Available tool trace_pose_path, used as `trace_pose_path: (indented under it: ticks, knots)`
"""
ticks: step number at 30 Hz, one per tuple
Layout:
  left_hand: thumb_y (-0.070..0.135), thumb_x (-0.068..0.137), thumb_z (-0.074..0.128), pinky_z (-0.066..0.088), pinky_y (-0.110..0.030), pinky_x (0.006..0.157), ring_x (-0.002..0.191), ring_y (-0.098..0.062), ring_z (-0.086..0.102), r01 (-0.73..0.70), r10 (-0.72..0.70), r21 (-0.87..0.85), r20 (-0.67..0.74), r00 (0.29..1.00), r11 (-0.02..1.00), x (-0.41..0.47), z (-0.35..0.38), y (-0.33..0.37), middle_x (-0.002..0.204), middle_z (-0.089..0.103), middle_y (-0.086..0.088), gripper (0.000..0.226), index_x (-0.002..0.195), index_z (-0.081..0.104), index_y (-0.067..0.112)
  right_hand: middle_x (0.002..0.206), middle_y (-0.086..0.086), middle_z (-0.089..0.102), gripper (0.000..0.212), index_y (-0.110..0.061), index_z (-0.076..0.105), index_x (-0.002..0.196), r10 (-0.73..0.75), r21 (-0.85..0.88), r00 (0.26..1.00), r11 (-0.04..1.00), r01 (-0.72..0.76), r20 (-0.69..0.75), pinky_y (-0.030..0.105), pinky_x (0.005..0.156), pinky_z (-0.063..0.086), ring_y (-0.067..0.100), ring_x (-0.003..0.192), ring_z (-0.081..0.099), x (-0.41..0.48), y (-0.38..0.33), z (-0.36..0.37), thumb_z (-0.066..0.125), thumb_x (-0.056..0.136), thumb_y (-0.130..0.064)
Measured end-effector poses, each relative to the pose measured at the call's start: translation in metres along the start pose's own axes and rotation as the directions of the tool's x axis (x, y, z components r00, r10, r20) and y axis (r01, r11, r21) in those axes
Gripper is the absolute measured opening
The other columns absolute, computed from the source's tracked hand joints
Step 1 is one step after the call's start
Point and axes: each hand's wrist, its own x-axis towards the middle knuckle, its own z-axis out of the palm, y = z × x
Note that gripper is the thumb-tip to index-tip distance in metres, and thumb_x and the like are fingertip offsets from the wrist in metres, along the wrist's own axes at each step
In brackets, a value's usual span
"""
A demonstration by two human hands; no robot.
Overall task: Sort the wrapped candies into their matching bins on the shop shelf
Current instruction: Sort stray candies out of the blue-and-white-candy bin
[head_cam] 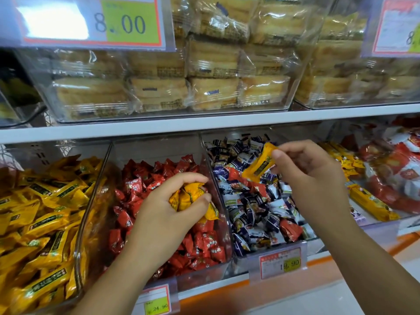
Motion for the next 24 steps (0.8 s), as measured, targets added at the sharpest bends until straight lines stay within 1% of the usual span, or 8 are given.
trace_pose_path:
  ticks: [2, 5, 10, 13, 16, 20, 22, 24]
  knots:
    - [0.028, 0.082, 0.071, 0.054, -0.035, 0.058, 0.065, -0.020, 0.062, -0.017, 0.017, 0.000, 0.012, 1.000, 1.000, 0.000, 0.000, 0.003, 0.079, 0.069, 0.003, 0.021, 0.093, 0.067, 0.045, 0.070, 0.001, 0.068, 0.009, -0.022, 0.066, 0.083, 0.046, 0.138, 0.990, 0.988, -0.064, 0.135, 0.019, 0.055, 0.049, 0.010, 0.060, 0.064, -0.009, -0.014, 0.008, 0.065, 0.088, -0.014]
    - [0.029, 0.080, 0.073, 0.048, -0.024, 0.053, 0.054, -0.007, 0.054, -0.066, 0.065, 0.037, 0.026, 0.998, 0.997, -0.003, -0.005, 0.008, 0.072, 0.065, 0.008, 0.020, 0.093, 0.067, 0.043, 0.069, 0.003, 0.069, 0.006, -0.023, 0.065, 0.084, 0.088, 0.091, 0.936, 0.988, -0.126, 0.341, 0.024, 0.054, 0.051, 0.013, 0.060, 0.066, -0.022, -0.020, 0.026, 0.065, 0.088, -0.019]
    - [0.058, 0.066, 0.068, 0.043, -0.008, 0.069, 0.086, 0.003, 0.061, -0.096, 0.103, 0.219, -0.019, 0.995, 0.971, -0.017, -0.035, 0.010, 0.097, 0.063, 0.026, 0.036, 0.101, 0.062, 0.050, 0.070, 0.005, 0.067, 0.004, -0.022, 0.056, 0.091, 0.083, 0.151, 0.853, 0.971, -0.187, 0.516, 0.028, 0.059, 0.054, 0.019, 0.060, 0.066, -0.033, -0.039, 0.062, 0.054, 0.094, -0.024]
    - [0.070, 0.057, 0.064, 0.042, -0.007, 0.072, 0.091, 0.009, 0.057, -0.036, 0.078, 0.343, -0.111, 0.991, 0.939, -0.031, -0.068, 0.007, 0.096, 0.062, 0.028, 0.058, 0.111, 0.048, 0.058, 0.083, -0.001, 0.070, 0.009, -0.026, 0.057, 0.101, 0.094, 0.192, 0.769, 0.943, -0.273, 0.633, 0.022, 0.065, 0.053, 0.017, 0.067, 0.069, -0.042, -0.055, 0.089, 0.058, 0.092, -0.024]
    - [0.070, 0.061, 0.066, 0.043, -0.010, 0.074, 0.094, 0.009, 0.053, 0.022, 0.070, 0.481, -0.173, 0.982, 0.876, -0.049, -0.102, 0.009, 0.095, 0.054, 0.032, 0.066, 0.120, 0.037, 0.058, 0.092, -0.002, 0.071, 0.022, -0.033, 0.064, 0.099, 0.054, 0.284, 0.718, 0.896, -0.341, 0.694, 0.028, 0.067, 0.055, 0.019, 0.077, 0.069, -0.056, -0.072, 0.122, 0.070, 0.078, -0.032]
    - [0.059, 0.072, 0.065, 0.049, -0.031, 0.085, 0.104, -0.001, 0.055, 0.043, 0.111, 0.646, -0.196, 0.974, 0.762, -0.064, -0.151, 0.007, 0.111, 0.056, 0.027, 0.060, 0.124, 0.037, 0.053, 0.089, 0.005, 0.070, 0.019, -0.034, 0.065, 0.094, -0.045, 0.281, 0.740, 0.939, -0.198, 0.671, 0.046, 0.075, 0.054, 0.030, 0.080, 0.067, -0.071, -0.091, 0.176, 0.072, 0.084, -0.020]
    - [0.067, 0.070, 0.060, 0.049, -0.033, 0.088, 0.109, -0.003, 0.055, 0.022, 0.167, 0.641, -0.233, 0.958, 0.767, -0.059, -0.179, -0.007, 0.122, 0.056, 0.022, 0.058, 0.122, 0.043, 0.051, 0.094, -0.001, 0.067, 0.017, -0.028, 0.065, 0.093, -0.120, 0.300, 0.777, 0.950, -0.092, 0.618, 0.035, 0.078, 0.054, 0.021, 0.085, 0.065, -0.071, -0.098, 0.207, 0.070, 0.086, -0.013]
    - [0.072, 0.072, 0.059, 0.047, -0.035, 0.093, 0.116, -0.008, 0.052, 0.045, 0.178, 0.638, -0.280, 0.943, 0.768, -0.053, -0.206, -0.028, 0.128, 0.052, 0.014, 0.063, 0.127, 0.047, 0.044, 0.112, -0.009, 0.061, 0.018, -0.027, 0.064, 0.104, -0.233, 0.216, 0.777, 0.968, 0.127, 0.585, 0.020, 0.090, 0.047, 0.006, 0.103, 0.059, -0.067, -0.098, 0.236, 0.066, 0.090, -0.016]
